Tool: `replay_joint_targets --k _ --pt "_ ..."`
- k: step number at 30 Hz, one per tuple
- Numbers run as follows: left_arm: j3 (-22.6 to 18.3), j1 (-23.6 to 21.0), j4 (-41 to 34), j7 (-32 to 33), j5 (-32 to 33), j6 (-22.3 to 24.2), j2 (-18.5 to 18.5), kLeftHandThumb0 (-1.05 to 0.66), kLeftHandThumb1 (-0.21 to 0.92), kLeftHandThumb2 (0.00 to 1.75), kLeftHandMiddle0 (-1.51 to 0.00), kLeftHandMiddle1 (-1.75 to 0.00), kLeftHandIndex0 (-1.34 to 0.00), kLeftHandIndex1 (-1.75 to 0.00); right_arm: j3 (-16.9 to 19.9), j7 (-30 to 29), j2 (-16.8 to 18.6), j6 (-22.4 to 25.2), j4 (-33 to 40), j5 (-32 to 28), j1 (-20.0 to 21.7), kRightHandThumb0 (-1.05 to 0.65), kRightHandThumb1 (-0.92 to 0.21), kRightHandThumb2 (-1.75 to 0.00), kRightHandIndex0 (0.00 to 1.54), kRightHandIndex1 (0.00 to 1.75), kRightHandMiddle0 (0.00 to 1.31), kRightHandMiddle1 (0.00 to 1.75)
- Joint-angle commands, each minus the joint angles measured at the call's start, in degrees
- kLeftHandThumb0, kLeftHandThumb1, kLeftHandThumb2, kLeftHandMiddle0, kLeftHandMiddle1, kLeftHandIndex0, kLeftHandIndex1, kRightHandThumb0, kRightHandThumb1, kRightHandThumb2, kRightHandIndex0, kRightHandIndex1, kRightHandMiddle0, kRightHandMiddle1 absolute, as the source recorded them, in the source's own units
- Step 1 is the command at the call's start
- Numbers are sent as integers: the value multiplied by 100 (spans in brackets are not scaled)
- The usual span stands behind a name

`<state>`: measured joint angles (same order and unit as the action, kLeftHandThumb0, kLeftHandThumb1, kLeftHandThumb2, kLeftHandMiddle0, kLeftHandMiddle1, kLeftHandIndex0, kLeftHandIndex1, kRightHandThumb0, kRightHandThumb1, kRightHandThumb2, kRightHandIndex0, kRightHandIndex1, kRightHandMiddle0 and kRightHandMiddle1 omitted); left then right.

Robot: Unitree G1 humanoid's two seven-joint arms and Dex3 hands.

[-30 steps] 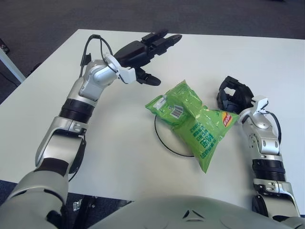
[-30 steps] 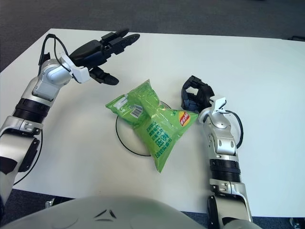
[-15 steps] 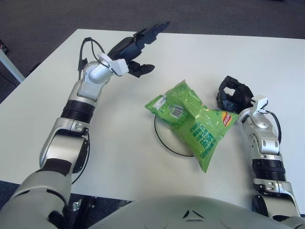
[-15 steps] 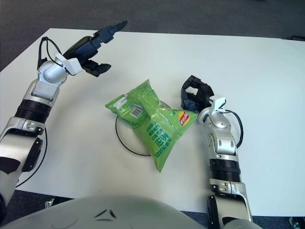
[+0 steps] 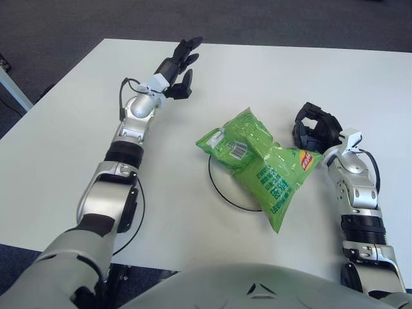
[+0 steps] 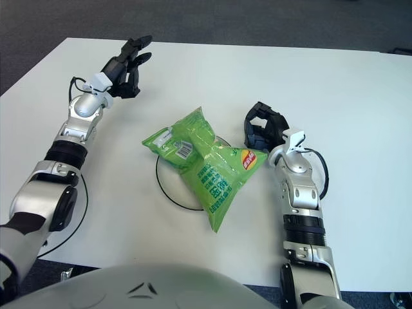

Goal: Put the snack into the plate.

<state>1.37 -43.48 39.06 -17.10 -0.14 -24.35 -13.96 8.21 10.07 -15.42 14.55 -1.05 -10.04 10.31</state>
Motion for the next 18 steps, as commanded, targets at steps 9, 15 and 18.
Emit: replay_joint_targets --k 9,15,18 --pt "-472 794 -1394 939 608 1798 891 -85 92 111 -58 -138 0 -111 -144 -33 -30 352 -210 189 -255 -46 -39 -123 124 175 56 175" --pt "-781 1003 -834 1301 741 1685 1113 -73 92 107 -89 -170 -10 -154 -162 -59 -29 341 -219 203 -248 -46 -38 -125 126 175 57 175" --pt "-986 1062 -699 1285 965 1680 1179 -64 92 99 -104 -173 -32 -168 -175 -76 -45 336 -231 228 -249 -46 -38 -125 126 175 57 175"
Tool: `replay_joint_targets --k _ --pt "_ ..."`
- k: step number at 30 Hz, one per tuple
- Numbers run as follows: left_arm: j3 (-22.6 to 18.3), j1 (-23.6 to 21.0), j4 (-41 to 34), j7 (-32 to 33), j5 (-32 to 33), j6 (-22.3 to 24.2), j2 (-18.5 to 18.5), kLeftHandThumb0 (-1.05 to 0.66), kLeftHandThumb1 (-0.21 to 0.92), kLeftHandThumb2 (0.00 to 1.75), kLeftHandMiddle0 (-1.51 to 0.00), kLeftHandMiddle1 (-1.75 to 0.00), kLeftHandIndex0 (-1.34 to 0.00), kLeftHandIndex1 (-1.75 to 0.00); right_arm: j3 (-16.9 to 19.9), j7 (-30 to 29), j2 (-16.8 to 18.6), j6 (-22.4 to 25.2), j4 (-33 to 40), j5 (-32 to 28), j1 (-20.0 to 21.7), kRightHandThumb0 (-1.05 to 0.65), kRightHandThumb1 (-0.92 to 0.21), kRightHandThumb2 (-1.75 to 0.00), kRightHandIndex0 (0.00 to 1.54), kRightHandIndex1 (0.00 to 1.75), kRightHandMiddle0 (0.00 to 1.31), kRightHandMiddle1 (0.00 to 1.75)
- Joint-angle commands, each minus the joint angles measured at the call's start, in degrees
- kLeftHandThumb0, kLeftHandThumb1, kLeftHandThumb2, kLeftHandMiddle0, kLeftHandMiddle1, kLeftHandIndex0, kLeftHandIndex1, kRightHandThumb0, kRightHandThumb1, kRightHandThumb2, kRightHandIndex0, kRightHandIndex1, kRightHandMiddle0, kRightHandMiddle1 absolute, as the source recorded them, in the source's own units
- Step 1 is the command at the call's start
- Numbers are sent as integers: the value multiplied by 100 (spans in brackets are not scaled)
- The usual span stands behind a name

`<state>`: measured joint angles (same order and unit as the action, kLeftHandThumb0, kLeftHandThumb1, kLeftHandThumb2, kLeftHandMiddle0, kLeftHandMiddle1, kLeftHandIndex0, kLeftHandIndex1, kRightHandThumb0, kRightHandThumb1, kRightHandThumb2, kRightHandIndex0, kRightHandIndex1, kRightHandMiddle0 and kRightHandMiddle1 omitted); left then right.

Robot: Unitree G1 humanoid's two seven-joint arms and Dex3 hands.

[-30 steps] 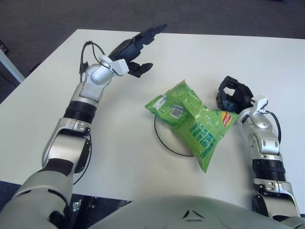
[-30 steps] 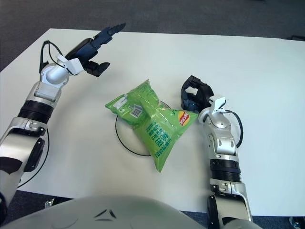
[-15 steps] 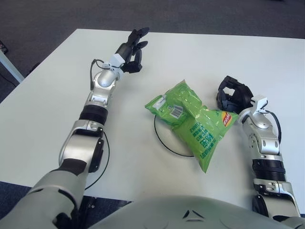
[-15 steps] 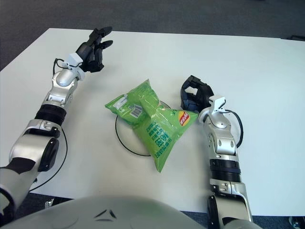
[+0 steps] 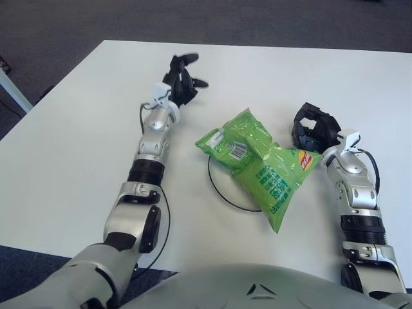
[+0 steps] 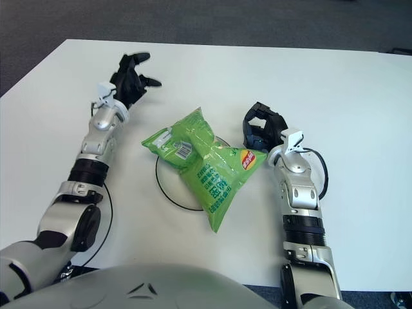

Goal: Put the snack into the plate.

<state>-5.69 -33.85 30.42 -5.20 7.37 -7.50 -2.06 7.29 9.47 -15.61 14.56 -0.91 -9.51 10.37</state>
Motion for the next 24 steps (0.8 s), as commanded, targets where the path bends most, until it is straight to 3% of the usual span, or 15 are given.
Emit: replay_joint_targets --k 1,2,5,8,12,24 --pt "-338 115 245 57 278 -70 5 -61 92 96 -108 -174 -37 -170 -88 -19 -36 340 -254 182 -255 -46 -38 -125 126 175 57 175" --pt "-378 124 309 29 320 -122 14 -53 82 95 -110 -174 -37 -172 -91 -20 -43 343 -259 187 -255 -46 -38 -125 126 175 57 175" --pt "-411 152 382 -10 325 -251 26 -44 69 93 -112 -174 -38 -174 -97 -25 -49 357 -264 196 -252 -46 -38 -125 126 175 57 175" --pt "-388 238 373 -17 261 -418 51 -43 57 103 -118 -175 -43 -174 -96 -25 -65 370 -286 198 -242 -46 -38 -124 124 175 56 175" --pt "-333 502 278 2 174 -633 91 -43 50 110 -122 -175 -48 -175 -107 -42 -83 391 -306 223 -230 -46 -39 -123 123 175 56 175" --pt "-381 684 443 -60 187 -773 54 -45 41 120 -127 -175 -54 -175 -147 -90 -97 470 -310 341 -204 -45 -41 -120 121 175 54 175"
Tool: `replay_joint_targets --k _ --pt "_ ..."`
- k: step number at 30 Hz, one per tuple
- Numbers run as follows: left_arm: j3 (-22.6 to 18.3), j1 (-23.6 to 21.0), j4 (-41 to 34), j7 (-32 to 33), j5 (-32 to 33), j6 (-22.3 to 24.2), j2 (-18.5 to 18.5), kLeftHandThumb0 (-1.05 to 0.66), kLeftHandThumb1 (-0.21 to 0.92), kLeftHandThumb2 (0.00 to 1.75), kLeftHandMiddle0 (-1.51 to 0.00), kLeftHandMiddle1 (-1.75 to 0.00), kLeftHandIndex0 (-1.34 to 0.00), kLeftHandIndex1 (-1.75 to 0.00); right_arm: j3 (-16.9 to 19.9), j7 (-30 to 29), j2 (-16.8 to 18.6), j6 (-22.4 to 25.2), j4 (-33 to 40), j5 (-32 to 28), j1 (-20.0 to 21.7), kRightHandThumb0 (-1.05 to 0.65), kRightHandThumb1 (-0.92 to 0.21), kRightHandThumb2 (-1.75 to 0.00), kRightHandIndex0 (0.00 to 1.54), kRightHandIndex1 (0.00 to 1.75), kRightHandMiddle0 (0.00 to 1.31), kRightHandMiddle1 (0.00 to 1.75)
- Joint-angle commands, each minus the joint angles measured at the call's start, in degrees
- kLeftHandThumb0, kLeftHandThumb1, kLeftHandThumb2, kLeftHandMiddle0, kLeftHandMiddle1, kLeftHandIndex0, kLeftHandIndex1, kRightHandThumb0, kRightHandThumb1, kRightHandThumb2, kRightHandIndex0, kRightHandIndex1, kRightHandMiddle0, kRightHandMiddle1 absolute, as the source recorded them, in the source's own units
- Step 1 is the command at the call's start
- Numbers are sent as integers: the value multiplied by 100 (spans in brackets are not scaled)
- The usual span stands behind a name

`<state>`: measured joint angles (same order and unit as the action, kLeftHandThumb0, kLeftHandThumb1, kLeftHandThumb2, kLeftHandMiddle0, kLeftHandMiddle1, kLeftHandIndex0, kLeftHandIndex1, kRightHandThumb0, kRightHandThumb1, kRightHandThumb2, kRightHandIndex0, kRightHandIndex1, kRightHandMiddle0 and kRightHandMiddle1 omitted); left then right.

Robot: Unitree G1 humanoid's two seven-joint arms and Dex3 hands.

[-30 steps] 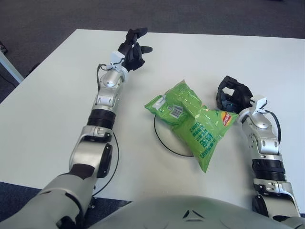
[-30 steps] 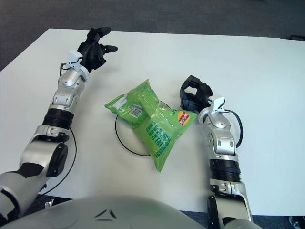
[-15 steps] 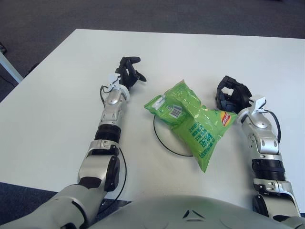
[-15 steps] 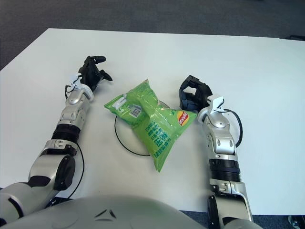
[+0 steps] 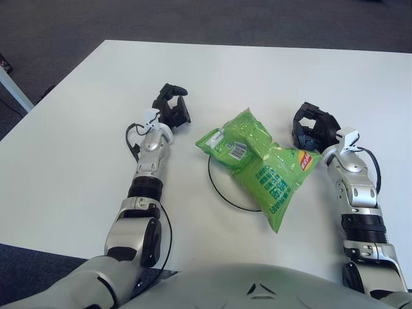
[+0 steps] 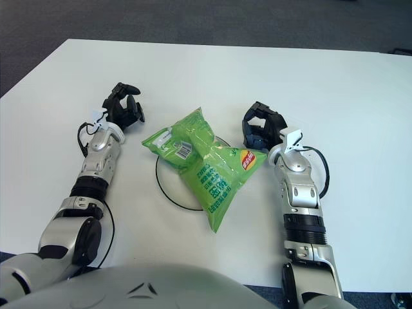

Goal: Put the snack into the plate.

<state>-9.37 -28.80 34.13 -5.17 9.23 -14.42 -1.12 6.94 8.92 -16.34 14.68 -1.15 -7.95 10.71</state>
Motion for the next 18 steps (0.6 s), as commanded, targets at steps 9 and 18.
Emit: replay_joint_targets --k 9,18 --pt "48 358 148 -256 -92 -225 -153 -46 38 124 -130 -175 -57 -175 -126 -54 -62 477 -279 244 -239 -45 -41 -120 122 175 54 175" --pt "94 977 -239 -621 131 386 -137 -46 38 124 -131 -175 -56 -175 -111 -32 -76 372 -296 221 -246 -45 -41 -121 126 175 54 175"
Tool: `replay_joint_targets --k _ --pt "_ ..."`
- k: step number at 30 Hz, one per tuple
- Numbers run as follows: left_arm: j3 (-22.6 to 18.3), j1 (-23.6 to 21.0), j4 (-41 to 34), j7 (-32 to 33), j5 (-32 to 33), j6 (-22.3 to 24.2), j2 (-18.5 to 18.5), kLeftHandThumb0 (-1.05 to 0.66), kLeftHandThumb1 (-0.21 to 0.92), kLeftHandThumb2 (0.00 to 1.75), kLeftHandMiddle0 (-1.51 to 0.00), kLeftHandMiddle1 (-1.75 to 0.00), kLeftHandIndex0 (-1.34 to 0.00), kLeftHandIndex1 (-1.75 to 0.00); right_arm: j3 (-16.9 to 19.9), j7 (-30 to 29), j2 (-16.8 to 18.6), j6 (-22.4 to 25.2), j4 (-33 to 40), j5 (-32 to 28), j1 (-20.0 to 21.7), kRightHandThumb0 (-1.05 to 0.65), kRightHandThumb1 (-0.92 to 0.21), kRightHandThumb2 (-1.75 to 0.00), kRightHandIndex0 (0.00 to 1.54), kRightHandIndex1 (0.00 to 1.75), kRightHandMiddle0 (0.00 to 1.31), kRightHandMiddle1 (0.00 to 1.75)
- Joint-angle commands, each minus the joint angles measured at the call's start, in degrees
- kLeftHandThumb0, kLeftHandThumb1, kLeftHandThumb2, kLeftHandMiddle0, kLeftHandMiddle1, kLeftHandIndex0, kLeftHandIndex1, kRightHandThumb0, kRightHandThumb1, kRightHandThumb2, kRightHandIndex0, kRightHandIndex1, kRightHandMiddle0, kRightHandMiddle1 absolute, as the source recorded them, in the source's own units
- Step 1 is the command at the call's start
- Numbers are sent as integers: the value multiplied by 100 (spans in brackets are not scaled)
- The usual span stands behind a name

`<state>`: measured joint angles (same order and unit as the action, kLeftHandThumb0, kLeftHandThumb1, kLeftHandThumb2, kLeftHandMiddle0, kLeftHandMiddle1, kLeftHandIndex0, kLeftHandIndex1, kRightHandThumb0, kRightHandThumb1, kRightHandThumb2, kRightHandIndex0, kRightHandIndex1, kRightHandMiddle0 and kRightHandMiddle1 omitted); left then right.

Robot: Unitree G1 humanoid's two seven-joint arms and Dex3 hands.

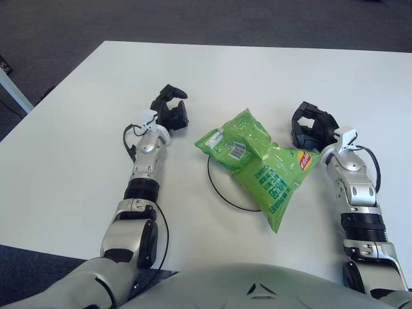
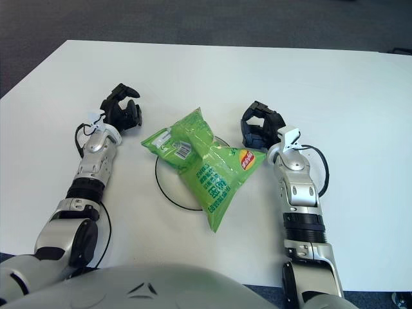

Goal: Put the snack into the plate.

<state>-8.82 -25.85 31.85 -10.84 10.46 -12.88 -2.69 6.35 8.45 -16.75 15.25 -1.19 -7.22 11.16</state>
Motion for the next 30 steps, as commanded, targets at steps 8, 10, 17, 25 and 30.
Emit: replay_joint_targets --k 8,10,17,25,30 --pt "305 955 -866 224 -423 543 -57 -47 35 128 -132 -175 -59 -175 208 -131 200 72 -381 -68 -266 -47 -36 -126 131 175 58 175" --pt "345 972 -973 230 -462 591 -70 -47 35 128 -132 -175 -59 -175 279 -149 271 -3 -401 -135 -263 -47 -36 -127 131 175 58 175" --pt "401 979 -937 103 -444 433 -80 -48 32 131 -133 -175 -61 -175 633 -152 620 -705 -657 -525 -229 -47 -35 -128 132 175 59 175" --pt "392 900 -734 -25 -308 355 -37 -48 30 133 -134 -175 -62 -175 811 -9 758 -1129 -896 -798 -186 -47 -34 -129 133 175 59 175" --pt "386 856 -599 -234 -210 317 -43 -49 29 135 -134 -175 -63 -175 852 4 793 -1296 -1018 -861 -175 -47 -33 -129 133 175 60 175"
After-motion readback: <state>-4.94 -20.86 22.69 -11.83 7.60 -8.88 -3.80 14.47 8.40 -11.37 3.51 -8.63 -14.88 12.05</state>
